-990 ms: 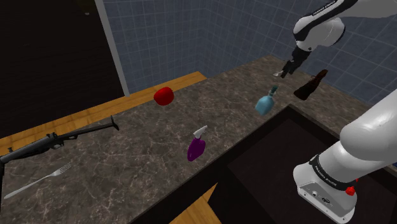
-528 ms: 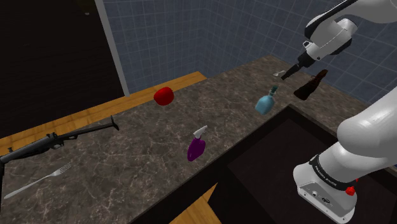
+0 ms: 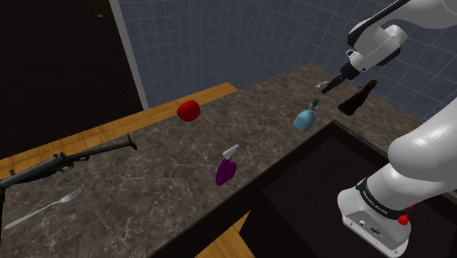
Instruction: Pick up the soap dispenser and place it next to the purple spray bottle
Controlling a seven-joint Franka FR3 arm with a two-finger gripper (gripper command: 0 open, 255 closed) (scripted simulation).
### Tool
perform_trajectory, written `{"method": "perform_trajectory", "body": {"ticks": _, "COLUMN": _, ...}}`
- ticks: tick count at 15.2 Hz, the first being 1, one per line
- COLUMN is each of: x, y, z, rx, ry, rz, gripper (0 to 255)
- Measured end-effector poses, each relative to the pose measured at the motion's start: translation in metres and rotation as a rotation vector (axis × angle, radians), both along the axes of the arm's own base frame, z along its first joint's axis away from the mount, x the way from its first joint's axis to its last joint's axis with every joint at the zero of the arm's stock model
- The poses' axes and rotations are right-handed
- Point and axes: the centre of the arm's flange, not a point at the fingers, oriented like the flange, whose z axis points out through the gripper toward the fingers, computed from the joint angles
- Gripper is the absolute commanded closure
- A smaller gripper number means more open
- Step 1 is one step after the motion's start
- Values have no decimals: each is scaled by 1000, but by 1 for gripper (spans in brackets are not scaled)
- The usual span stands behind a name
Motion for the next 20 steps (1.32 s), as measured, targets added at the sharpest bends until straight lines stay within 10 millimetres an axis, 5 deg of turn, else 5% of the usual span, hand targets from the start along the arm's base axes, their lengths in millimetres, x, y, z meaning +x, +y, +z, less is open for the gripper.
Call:
{"method": "perform_trajectory", "body": {"ticks": 1, "x": 0, "y": 0, "z": 0, "rx": 0, "ry": 0, "rz": 0, "gripper": 255}}
{"method": "perform_trajectory", "body": {"ticks": 10, "x": 0, "y": 0, "z": 0, "rx": 0, "ry": 0, "rz": 0, "gripper": 255}}
{"method": "perform_trajectory", "body": {"ticks": 11, "x": 0, "y": 0, "z": 0, "rx": 0, "ry": 0, "rz": 0, "gripper": 0}}
{"method": "perform_trajectory", "body": {"ticks": 14, "x": -1, "y": -6, "z": -14, "rx": 3, "ry": 1, "rz": -2, "gripper": 0}}
{"method": "perform_trajectory", "body": {"ticks": 20, "x": -5, "y": -27, "z": -89, "rx": 19, "ry": 4, "rz": -14, "gripper": 0}}
